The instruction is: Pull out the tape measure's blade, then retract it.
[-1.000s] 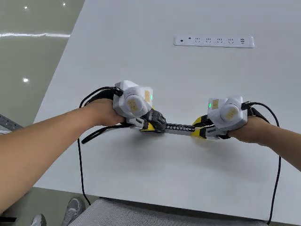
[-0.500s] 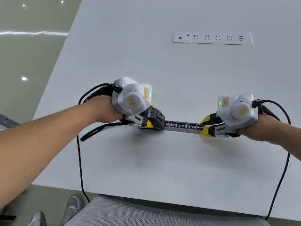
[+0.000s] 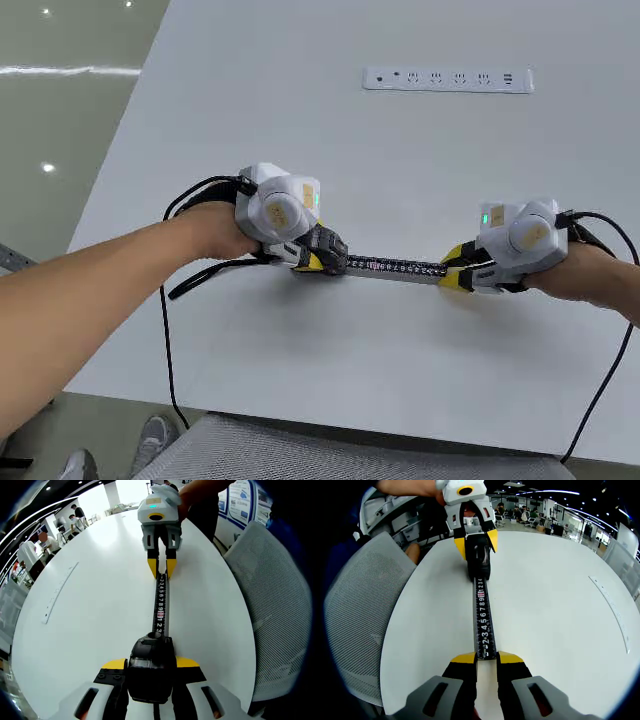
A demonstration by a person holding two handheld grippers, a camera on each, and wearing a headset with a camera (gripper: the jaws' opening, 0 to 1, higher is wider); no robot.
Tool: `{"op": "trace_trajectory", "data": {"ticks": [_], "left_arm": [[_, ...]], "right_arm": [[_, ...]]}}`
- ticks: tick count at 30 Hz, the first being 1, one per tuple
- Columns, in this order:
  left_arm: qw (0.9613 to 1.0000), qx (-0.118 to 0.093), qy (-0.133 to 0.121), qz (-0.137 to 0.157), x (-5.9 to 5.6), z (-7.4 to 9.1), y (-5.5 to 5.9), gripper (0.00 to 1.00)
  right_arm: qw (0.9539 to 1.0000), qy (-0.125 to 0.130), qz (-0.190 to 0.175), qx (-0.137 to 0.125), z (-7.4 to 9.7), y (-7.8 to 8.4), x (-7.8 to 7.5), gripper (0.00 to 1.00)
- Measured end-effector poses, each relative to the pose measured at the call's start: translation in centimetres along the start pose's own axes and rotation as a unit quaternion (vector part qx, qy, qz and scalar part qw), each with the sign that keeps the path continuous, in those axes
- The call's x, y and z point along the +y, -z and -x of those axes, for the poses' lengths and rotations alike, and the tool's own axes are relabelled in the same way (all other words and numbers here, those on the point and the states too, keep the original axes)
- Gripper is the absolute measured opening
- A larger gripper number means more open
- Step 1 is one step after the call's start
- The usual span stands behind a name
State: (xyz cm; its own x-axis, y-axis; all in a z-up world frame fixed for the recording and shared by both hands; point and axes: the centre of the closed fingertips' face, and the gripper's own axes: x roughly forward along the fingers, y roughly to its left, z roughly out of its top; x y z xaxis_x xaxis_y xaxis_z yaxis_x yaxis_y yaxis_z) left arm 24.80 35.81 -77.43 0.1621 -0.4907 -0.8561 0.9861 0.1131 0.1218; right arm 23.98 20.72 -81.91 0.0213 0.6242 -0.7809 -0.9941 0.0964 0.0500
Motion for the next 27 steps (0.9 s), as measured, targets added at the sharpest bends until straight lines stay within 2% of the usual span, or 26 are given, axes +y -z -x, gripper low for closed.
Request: {"op": "trace_trajectory", "data": {"ticks": [27], "left_arm": [[1.0000, 0.001, 0.000, 0.000, 0.3, -0.3, 0.2, 0.29]], "right_arm": [[0.9998, 0.001, -0.010, 0.020, 3.0, 3.7, -1.1, 0.10]]}}
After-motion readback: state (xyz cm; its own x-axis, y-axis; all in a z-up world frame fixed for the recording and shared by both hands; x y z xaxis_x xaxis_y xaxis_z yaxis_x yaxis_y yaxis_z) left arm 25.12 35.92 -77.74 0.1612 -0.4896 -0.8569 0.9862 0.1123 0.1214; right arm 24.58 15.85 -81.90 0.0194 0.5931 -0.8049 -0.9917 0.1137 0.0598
